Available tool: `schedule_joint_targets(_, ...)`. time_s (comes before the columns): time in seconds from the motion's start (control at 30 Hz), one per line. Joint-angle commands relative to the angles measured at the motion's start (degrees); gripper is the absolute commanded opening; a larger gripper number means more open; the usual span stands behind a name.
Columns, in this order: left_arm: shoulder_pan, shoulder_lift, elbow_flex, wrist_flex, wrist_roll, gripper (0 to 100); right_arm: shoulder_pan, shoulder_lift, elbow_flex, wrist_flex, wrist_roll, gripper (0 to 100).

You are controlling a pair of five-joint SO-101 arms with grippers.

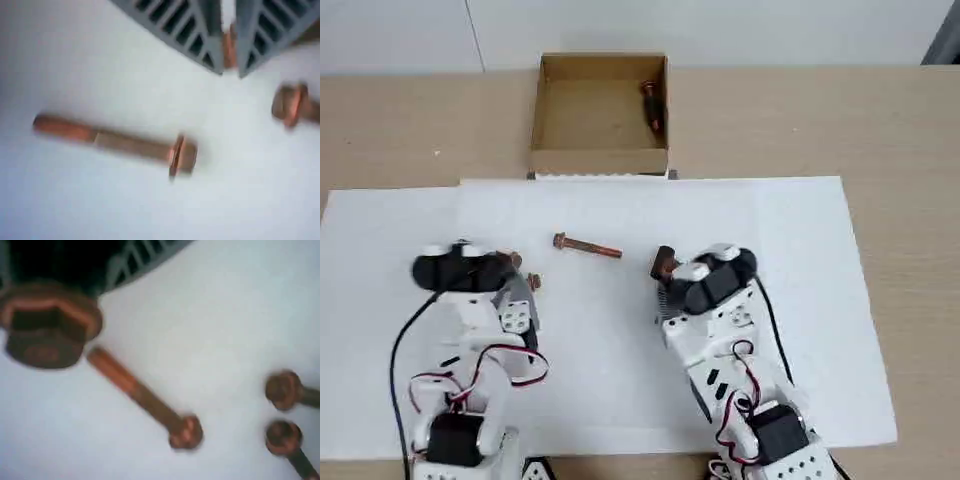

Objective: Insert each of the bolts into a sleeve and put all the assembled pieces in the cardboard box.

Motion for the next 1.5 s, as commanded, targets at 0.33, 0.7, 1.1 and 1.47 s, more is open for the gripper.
schedule_joint_targets(0.33,-0.18,-0.62,4.88,-0.35,-0.53,1,0.84,18.07,-22.07,4.00,-1.67,0.2)
schedule_joint_targets(0.7,1.58,-0.62,4.88,-0.35,-2.11,1,6.29,65.45,-53.01,-8.66,-1.49,0.2)
schedule_joint_targets(1.1,1.49,-0.62,4.97,-0.35,-1.85,1,7.78,110.11,-99.52,-8.66,1.32,0.3)
schedule_joint_targets(1.47,1.49,-0.62,4.97,-0.35,-1.85,1,7.43,133.05,-125.71,-9.10,10.20,0.3)
